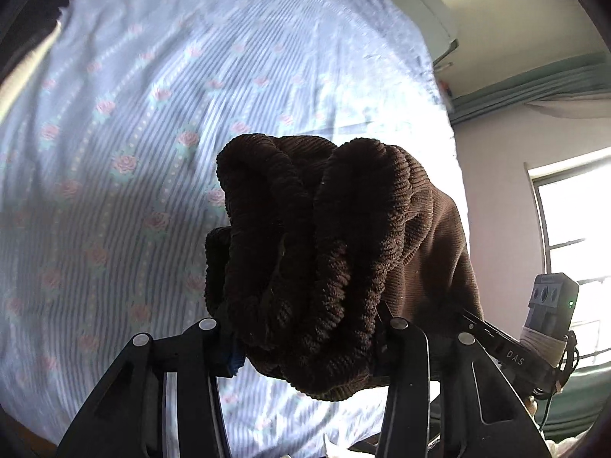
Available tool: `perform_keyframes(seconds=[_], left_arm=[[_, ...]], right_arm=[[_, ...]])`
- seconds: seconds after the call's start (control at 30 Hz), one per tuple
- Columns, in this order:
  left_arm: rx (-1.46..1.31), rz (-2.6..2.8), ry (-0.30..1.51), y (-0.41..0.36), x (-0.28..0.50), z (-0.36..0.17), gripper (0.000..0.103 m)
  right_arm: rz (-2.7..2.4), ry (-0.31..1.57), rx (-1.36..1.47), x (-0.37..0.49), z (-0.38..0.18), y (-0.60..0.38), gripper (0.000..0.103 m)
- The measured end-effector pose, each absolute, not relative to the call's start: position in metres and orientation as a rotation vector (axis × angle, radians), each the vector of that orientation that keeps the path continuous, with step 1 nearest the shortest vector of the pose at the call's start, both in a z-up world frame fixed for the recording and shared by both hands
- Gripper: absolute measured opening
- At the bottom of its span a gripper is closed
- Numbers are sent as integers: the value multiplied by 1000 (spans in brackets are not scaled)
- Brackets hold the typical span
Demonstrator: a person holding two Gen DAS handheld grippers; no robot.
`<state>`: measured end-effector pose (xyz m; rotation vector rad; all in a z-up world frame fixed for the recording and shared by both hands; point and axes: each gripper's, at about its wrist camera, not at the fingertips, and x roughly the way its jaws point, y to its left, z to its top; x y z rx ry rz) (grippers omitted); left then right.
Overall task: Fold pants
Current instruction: 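Lift the bundle with both tools and carry it toward the black garment stack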
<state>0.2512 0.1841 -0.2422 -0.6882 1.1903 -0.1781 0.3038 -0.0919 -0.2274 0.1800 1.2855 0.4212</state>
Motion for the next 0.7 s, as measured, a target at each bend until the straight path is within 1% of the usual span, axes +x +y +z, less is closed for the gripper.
perform_keyframes(seconds=[0.3,0.37,0.53,0.7], left_arm=[[-645,-112,1005,184,186,-154,44],[-633,-90,973,196,172,-134,44],[-603,-45,895,212,143,-98,44],[-587,-35,838,246,112,-73,44]], right_arm=[[511,1125,126,260,-145,-80,40],[539,1094,119,251,-129,-78,40],[610,1025,125,229,-94,-60,40],[645,975,131,212,-72,-23,40]])
